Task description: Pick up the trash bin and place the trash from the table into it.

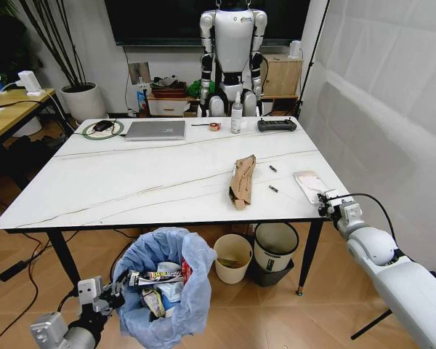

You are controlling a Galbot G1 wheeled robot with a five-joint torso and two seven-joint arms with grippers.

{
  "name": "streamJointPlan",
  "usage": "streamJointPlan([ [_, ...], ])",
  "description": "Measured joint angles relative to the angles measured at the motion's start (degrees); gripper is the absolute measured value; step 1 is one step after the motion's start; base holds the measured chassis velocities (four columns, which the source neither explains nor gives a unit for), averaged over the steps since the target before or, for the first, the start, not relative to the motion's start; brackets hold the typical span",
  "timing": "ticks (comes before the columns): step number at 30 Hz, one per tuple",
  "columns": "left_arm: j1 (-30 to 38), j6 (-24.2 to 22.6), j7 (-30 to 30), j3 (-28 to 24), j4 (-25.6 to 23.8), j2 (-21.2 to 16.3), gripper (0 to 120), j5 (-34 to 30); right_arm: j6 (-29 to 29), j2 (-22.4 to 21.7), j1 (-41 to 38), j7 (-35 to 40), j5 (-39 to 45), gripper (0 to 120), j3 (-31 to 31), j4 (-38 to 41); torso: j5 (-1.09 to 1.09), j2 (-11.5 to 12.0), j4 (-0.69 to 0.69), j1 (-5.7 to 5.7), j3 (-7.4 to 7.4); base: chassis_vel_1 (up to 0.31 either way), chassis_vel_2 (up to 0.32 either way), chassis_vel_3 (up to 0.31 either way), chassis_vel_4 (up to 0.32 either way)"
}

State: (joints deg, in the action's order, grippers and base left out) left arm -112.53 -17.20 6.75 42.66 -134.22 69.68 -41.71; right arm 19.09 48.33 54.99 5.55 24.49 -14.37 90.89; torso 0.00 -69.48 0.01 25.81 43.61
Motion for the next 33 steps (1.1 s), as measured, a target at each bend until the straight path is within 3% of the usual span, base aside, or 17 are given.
streamJointPlan([
  [7,-0.35,0.07,0.02,-0.76,-0.14,-0.25,0,0.08,-3.07,-1.34,2.04,-2.89,4.63,0,-3.33,3.67,-0.01,0.00,0.00,0.00,0.00,0.000,0.000,0.000,0.000],
  [11,-0.19,0.16,-0.01,-0.98,-0.14,-0.89,0,-0.08,-9.15,-4.39,4.15,-15.35,11.10,0,-9.14,6.81,-0.01,0.00,0.01,0.00,0.00,0.000,0.000,0.000,0.000],
  [21,0.25,0.16,-0.04,-1.47,-0.23,-1.50,0,-0.81,-14.61,-13.09,8.90,-21.12,24.34,0,-13.47,20.57,0.00,0.00,-0.01,0.01,0.00,0.000,0.000,0.000,0.000],
  [27,-0.25,0.17,0.27,-1.11,-0.82,-2.08,0,-1.27,-16.44,-15.32,7.89,-26.79,36.09,0,-5.62,33.93,0.02,0.00,0.02,0.01,0.00,0.000,0.000,0.000,0.000],
  [33,0.33,-0.17,0.89,-1.60,-0.71,-2.88,0,-1.89,-16.53,-14.29,7.30,-30.63,39.82,0,3.04,38.26,0.00,0.00,-0.02,0.00,0.00,0.000,0.000,0.000,0.000],
])
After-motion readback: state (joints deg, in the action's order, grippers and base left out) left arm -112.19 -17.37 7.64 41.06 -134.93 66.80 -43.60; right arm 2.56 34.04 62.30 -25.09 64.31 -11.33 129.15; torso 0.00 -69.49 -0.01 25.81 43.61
